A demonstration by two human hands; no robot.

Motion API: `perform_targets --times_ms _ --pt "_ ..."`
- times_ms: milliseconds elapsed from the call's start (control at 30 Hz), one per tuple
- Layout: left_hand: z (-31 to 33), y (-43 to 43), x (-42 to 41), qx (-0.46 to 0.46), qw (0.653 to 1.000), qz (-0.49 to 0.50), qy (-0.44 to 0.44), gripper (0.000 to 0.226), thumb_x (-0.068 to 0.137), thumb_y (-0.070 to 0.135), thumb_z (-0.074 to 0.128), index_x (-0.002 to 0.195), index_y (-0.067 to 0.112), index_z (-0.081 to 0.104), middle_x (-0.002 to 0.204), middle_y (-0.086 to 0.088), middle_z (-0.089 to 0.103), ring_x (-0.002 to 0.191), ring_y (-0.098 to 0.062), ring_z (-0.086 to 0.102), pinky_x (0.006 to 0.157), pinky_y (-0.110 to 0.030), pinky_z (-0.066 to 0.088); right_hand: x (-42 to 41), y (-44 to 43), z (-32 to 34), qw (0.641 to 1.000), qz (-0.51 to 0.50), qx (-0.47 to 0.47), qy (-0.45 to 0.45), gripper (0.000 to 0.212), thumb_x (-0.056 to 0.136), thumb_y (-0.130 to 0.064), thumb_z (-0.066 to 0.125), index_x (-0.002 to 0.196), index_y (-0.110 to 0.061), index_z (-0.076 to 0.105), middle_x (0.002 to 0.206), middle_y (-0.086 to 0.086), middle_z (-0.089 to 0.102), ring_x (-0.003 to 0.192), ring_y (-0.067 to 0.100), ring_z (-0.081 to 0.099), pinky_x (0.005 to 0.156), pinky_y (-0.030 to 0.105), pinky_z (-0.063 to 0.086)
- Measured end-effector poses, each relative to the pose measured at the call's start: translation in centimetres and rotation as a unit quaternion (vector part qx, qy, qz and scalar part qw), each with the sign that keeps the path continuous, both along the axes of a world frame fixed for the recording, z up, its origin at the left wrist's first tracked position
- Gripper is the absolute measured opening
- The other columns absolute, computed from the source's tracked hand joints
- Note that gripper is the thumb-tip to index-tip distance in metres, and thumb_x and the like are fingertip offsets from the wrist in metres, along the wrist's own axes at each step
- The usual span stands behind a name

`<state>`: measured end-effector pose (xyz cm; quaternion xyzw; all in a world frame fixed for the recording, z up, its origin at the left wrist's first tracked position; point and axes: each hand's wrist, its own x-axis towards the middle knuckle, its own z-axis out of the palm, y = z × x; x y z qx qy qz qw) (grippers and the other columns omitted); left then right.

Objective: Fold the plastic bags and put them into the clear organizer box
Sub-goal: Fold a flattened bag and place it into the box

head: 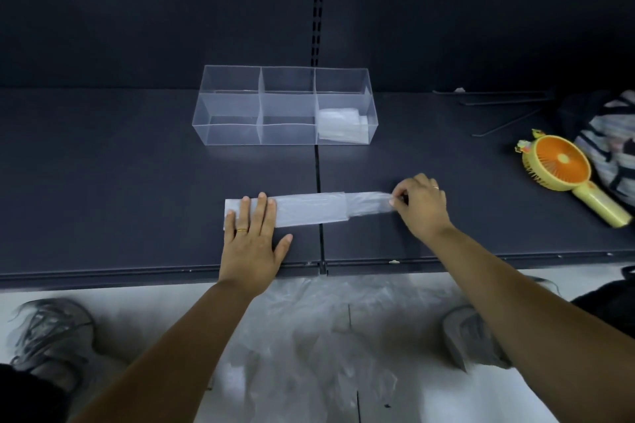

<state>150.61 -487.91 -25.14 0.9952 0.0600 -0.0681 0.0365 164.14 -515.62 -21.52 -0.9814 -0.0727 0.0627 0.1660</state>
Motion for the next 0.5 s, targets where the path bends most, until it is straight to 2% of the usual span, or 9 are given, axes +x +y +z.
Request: perform_targets --times_ms 133,200,233,300,367,433,500 --pt "0.1 1.5 0.7 0.007 0.998 -0.058 -0.002 0.088 0.08 0.068 -0.024 0.152 0.02 -0.005 0.162 -0.002 -0.004 0.147 -0.024 -0.011 0.119 -0.043 -0.008 -1.1 -1.0 0.6 0.994 -0.016 0.093 0.051 0.01 0.089 -0.014 0.063 0.079 -0.011 0.063 0.089 0.002 0.058 0.084 0.02 0.055 0.079 0.026 0.04" --pt "0.5 2.3 1.1 -0.002 0.997 -0.078 0.001 0.093 0.077 0.071 -0.025 0.153 0.021 -0.003 0.161 0.0 -0.003 0.147 -0.022 -0.013 0.118 -0.041 -0.01 -2.2 -1.4 1.6 0.967 -0.069 0.204 0.135 0.011 0.088 -0.012 0.064 0.078 -0.012 0.061 0.077 0.002 0.066 0.071 0.015 0.061 0.068 0.024 0.045" --pt "0.8 2.4 1.2 -0.008 0.996 -0.084 0.006 0.095 0.077 0.073 -0.024 0.153 0.021 -0.002 0.161 0.001 -0.004 0.147 -0.021 -0.013 0.118 -0.041 -0.012 -2.8 -1.5 2.0 0.94 -0.097 0.273 0.18 0.008 0.086 -0.009 0.065 0.079 -0.01 0.061 0.072 0.003 0.067 0.065 0.014 0.061 0.063 0.023 0.047" --pt "1.4 1.6 1.1 -0.029 0.995 -0.095 0.01 0.096 0.078 0.078 -0.011 0.153 0.019 -0.002 0.161 0.002 -0.006 0.147 -0.019 -0.014 0.117 -0.039 -0.014 -4.1 -1.9 3.0 0.881 -0.14 0.373 0.256 0.008 0.084 -0.002 0.066 0.086 -0.008 0.06 0.071 0.007 0.066 0.058 0.012 0.059 0.056 0.021 0.047" --pt "2.0 -1.0 0.9 -0.078 0.989 -0.128 0.002 0.096 0.083 0.08 0.014 0.154 0.018 -0.001 0.162 0.002 -0.005 0.147 -0.017 -0.013 0.118 -0.037 -0.013 -5.1 -2.1 3.9 0.839 -0.168 0.41 0.317 0.015 0.085 -0.001 0.066 0.094 -0.009 0.058 0.072 0.007 0.065 0.058 0.011 0.056 0.056 0.021 0.046" --pt "2.1 -5.1 0.5 -0.141 0.976 -0.169 -0.004 0.096 0.085 0.075 0.034 0.154 0.018 0.0 0.162 0.001 -0.005 0.147 -0.015 -0.014 0.119 -0.037 -0.009 -5.6 -2.3 4.7 0.814 -0.183 0.416 0.361 0.02 0.085 0.0 0.066 0.1 -0.01 0.057 0.07 0.005 0.066 0.058 0.01 0.055 0.058 0.022 0.046" --pt "2.1 -9.6 0.2 -0.186 0.965 -0.182 -0.016 0.095 0.087 0.066 0.045 0.153 0.017 -0.002 0.161 0.001 -0.009 0.147 -0.015 -0.014 0.119 -0.036 -0.009 -5.8 -2.5 5.7 0.795 -0.184 0.414 0.404 0.021 0.085 -0.001 0.066 0.101 -0.011 0.057 0.069 0.004 0.067 0.057 0.009 0.056 0.056 0.02 0.046"
